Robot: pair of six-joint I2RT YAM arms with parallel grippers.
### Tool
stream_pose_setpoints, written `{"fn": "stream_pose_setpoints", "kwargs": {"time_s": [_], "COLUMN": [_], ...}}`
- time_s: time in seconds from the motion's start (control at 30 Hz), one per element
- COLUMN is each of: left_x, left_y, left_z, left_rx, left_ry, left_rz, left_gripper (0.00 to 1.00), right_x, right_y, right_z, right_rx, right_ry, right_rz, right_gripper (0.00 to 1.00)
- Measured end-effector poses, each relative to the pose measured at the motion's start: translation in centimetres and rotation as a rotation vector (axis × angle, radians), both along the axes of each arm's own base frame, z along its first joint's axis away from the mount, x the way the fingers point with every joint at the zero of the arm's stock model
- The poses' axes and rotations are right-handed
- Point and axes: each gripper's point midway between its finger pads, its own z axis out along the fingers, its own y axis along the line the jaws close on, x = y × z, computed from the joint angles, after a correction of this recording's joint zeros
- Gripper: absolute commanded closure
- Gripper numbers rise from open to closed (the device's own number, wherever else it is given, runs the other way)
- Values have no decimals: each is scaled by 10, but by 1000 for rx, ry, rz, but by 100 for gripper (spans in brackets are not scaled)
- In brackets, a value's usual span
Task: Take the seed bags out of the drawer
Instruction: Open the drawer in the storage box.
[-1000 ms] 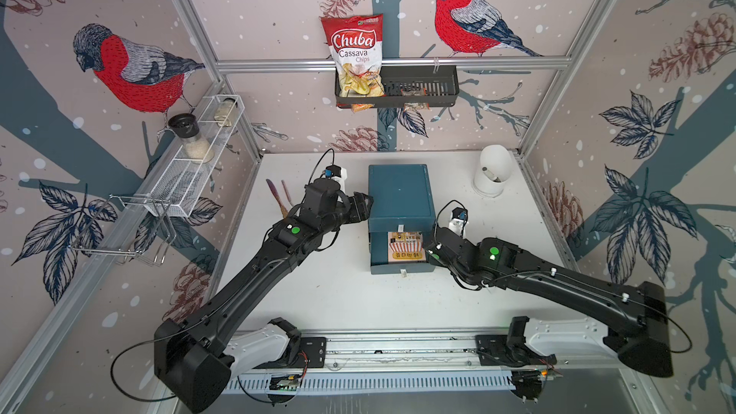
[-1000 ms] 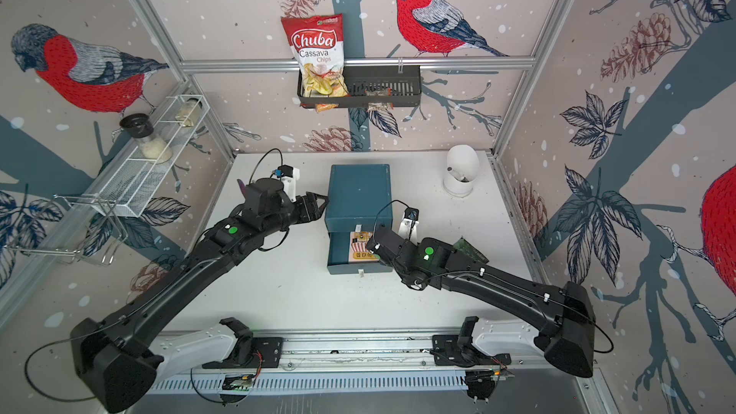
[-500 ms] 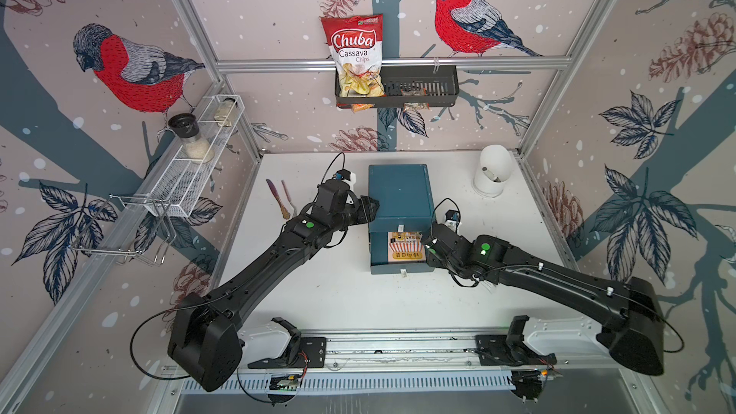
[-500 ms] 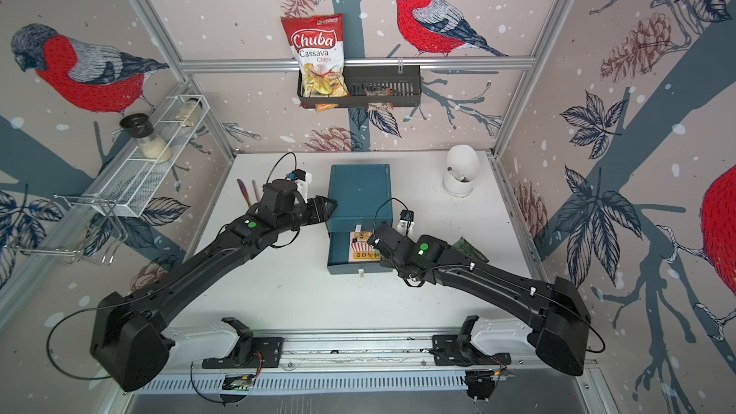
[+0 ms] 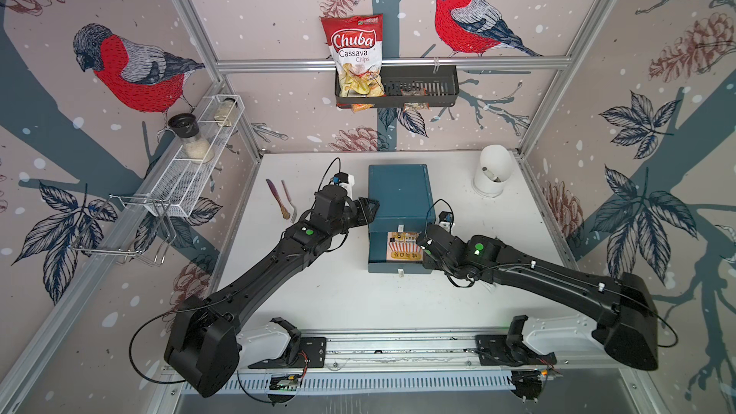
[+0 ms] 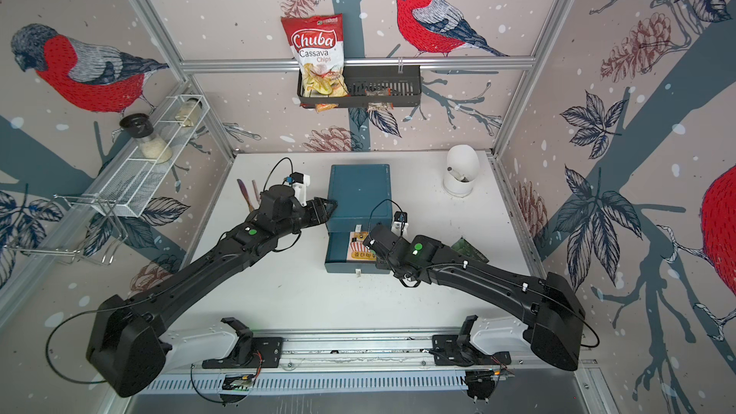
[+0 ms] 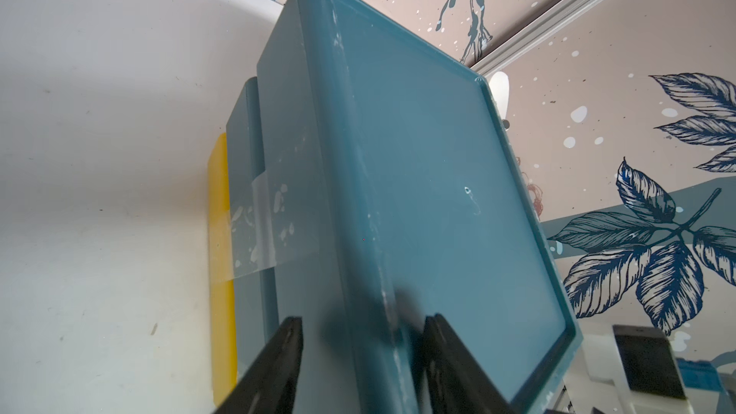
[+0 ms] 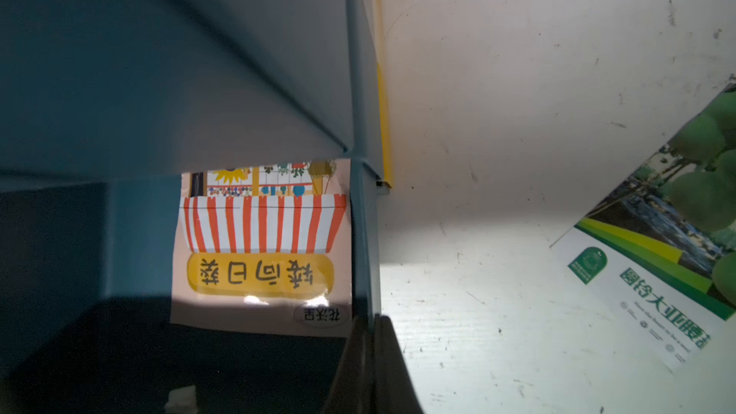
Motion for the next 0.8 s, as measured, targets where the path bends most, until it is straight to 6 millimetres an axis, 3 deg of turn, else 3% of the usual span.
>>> {"fn": "stream_pose_setpoints", "kwargs": {"time_s": [0.17,0.37,0.4,0.43,0.5,0.57,0.8], "left_x": [0,1,1,1,0,0,-3], "left_y": [0,-1,-1,-1,-1,0,2], "left_z": [-1,-2,-2,-2,-2,-1,2], "left_rx": [-31,-55,-57,-64,-71,-76,-90], "left_ry": [10,19,19,23,25,25,43], "left_rz": [16,29,29,33,36,39,54], "left_gripper": [50,51,51,51,51,51,49], "right_x": [-12,-20,-20,-20,-20,-21,-23], "right_y": [4,-6,-8,-10,-11,-13,15], "right_z": [6,4,3,2,0,5,67], "right_rx": [-33,-55,-54,-54,-45,-31,59], "right_ry": [-3,15,16,17,17,9,-122], "right_rz": [11,-4,-9,-13,-22,-27,10], "right_gripper": [100,100,97,87,55,32,28]}}
